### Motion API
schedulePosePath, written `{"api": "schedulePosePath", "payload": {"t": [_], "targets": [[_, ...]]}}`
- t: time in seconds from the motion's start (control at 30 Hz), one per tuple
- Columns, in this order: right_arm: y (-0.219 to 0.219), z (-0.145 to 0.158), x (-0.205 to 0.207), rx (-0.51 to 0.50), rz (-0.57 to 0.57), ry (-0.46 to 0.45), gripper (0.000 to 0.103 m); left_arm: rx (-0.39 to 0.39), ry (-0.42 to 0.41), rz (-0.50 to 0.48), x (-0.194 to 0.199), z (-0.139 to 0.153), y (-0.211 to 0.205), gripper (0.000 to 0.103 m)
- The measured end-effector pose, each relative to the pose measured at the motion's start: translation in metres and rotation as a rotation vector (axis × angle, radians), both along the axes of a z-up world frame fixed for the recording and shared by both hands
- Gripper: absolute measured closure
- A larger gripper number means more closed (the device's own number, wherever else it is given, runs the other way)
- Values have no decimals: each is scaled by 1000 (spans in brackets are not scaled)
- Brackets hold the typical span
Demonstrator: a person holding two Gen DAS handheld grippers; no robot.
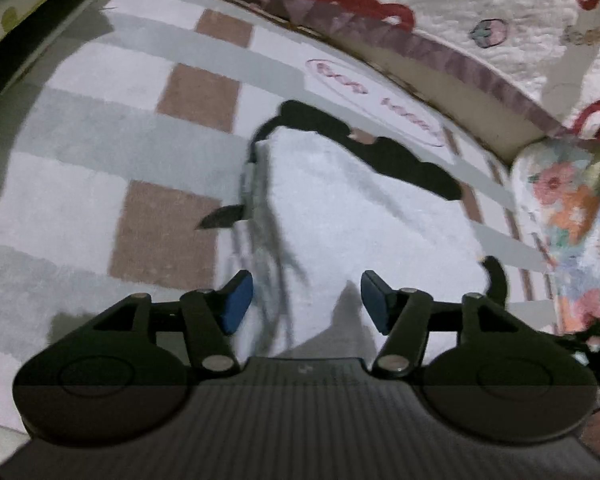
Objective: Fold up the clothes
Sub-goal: 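Pinch the folded shirt's end with the left gripper while the right gripper pinches it too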
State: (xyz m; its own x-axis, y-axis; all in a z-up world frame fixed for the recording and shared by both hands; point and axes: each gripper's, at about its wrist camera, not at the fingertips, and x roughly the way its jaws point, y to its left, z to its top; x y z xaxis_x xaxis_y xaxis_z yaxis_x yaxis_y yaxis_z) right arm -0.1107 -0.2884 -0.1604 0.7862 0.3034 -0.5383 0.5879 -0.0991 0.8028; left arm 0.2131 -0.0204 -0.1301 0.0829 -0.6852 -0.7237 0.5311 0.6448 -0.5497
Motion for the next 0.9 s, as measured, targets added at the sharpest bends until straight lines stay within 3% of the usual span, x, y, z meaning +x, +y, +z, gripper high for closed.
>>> {"api": "schedulePosePath", "payload": {"t": [0.1,0.23,0.43,0.6,0.77,0.9], "targets": [[1,7,7,-66,22,41,37,-13,13,3,2,-1,1,44],[9,-7,11,17,37,30,37,-30,31,6,4,-2,2,39],[10,-4,24,-109,112,72,37,-4,34,47,6,-7,15,39],[15,-10,33,-148,158,93,37,-47,27,102,17,-5,23,39],[14,-12,38,-207,150,69,37,-92,5,79,20,-9,18,38],[13,-16,45,-270,85,64,37,-28,21,76,25,-31,4,37]]}}
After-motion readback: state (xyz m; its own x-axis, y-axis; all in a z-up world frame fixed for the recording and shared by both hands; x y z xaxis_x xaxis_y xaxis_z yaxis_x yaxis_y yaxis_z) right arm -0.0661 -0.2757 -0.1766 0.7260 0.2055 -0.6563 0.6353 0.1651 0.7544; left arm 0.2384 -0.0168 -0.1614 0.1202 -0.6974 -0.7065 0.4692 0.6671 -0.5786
